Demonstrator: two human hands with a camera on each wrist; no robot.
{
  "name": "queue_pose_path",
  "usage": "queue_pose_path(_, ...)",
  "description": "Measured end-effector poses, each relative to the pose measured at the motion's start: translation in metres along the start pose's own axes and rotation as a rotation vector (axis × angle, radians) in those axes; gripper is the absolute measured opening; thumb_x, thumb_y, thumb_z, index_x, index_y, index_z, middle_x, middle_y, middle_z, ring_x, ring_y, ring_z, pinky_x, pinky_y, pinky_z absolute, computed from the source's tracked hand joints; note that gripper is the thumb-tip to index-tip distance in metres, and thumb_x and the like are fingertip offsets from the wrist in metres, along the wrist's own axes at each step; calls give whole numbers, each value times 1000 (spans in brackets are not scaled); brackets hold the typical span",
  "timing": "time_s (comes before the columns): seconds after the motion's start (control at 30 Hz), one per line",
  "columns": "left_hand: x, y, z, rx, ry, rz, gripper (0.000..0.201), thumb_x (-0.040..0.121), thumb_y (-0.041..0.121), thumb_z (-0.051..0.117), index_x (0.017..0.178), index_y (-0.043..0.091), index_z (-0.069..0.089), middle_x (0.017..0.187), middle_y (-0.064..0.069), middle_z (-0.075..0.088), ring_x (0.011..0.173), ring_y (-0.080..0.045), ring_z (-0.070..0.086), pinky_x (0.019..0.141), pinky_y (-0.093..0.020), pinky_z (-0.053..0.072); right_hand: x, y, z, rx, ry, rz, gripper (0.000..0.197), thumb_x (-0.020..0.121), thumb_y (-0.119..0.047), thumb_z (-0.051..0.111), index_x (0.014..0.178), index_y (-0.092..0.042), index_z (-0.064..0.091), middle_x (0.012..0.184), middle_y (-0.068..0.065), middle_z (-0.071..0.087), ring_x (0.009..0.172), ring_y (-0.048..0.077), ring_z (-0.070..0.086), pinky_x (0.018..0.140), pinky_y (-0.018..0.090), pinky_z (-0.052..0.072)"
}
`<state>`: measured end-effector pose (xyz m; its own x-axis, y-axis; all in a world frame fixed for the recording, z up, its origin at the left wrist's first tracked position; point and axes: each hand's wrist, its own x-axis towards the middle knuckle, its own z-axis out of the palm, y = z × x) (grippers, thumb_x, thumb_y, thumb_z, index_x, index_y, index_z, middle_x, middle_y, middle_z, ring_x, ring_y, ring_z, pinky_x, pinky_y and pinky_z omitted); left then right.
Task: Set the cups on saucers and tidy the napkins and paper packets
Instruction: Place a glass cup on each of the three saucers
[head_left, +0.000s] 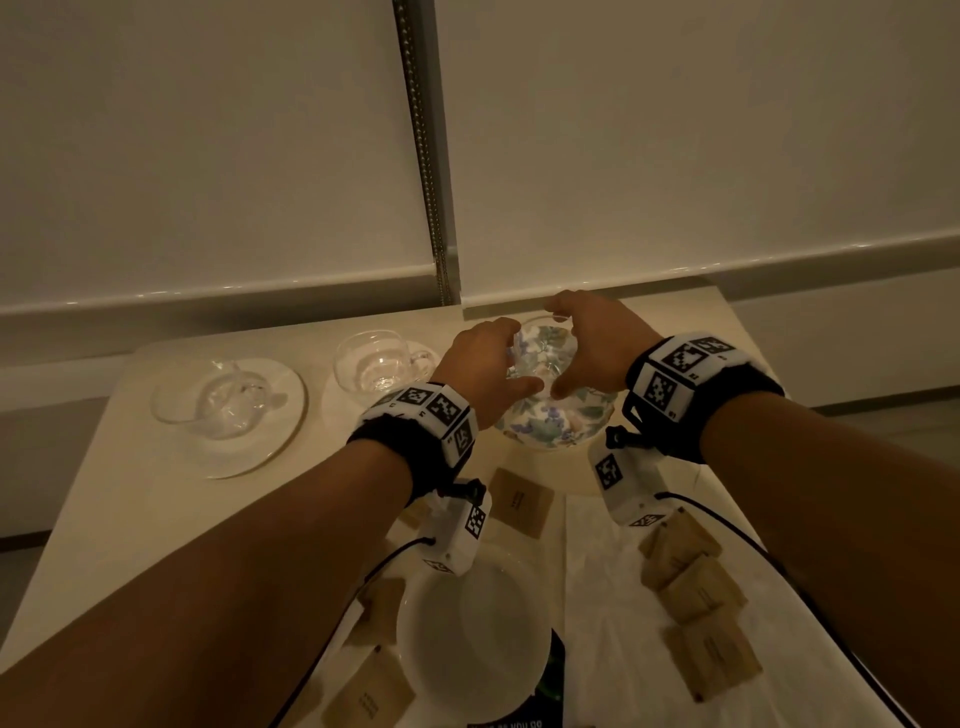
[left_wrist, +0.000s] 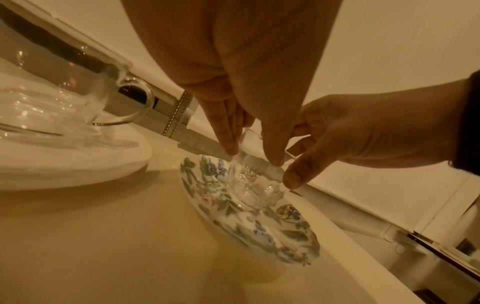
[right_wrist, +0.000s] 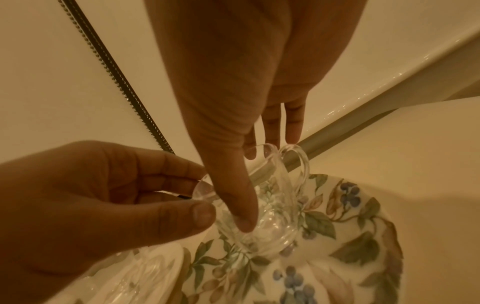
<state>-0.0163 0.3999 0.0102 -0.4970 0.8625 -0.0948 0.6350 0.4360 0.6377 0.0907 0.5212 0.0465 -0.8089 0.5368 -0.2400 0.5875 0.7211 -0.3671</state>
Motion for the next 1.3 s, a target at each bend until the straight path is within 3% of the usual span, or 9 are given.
queue_pose_path(0.6, -5, -1, 6, -5, 13, -19, 70, 79, 30, 80, 138, 13, 46, 129, -6, 58, 116, -24, 57, 100, -43, 47, -3, 3, 3, 17, 21, 7, 101, 60, -24, 92, 145, -17, 38, 146, 2, 44, 132, 23, 44, 106, 37, 41)
queue_pose_path(0.73, -8, -2, 4, -26, 36, -43, 81, 73, 28, 84, 140, 18, 40, 128, -4, 57, 114, -23, 57, 97, -43, 50, -7, 2, 1, 4, -11, 14, 110, 59, -26, 92, 150, -19, 29, 152, 3, 36, 138, 25, 36, 112, 43, 35)
queue_pose_path(0.8, -12, -4, 4, -12, 56, -57, 81, 70, 25, 87, 137, 19, 40, 124, -4, 55, 108, -22, 58, 93, -42, 52, -9, 7, -3, 26, -18, 56, 112, 61, -19, 91, 151, -21, 24, 153, 7, 33, 138, 29, 34, 111, 47, 36)
queue_pose_path(0.93, -20, -14, 1, 159, -6, -75, 49, 74, 26, 83, 114, 17, 57, 110, -3, 56, 97, -21, 58, 85, -36, 51, -12, 30, -12, 221, 86, 204, 82, 78, -4, 73, 148, -17, 32, 146, 11, 40, 130, 29, 44, 102, 37, 43)
queue_pose_path(1.03, -23, -18, -3, 243, -99, -91, 32, 77, 28, 81, 103, 16, 67, 104, -3, 63, 93, -19, 60, 84, -32, 50, -16, 45, -6, 268, 133, 367, 48, 88, -9, 63, 134, -4, 49, 135, 16, 53, 122, 31, 53, 99, 34, 44)
queue_pose_path(1.17, -24, -18, -4, 262, -144, -104, 32, 81, 28, 79, 109, 14, 72, 105, -4, 70, 97, -19, 64, 90, -32, 52, -20, 47, 17, 404, -94, 509, 26, 91, -14, 65, 102, 9, 65, 95, 22, 72, 88, 34, 71, 85, 49, 58)
queue_pose_path(1.3, -23, -19, -5, 287, -161, -96, 39, 84, 28, 75, 119, 14, 69, 108, -5, 69, 100, -20, 63, 92, -32, 51, -17, 45, 27, 353, -69, 516, 19, 87, -6, 64, 95, 10, 70, 86, 20, 73, 85, 32, 72, 83, 47, 59)
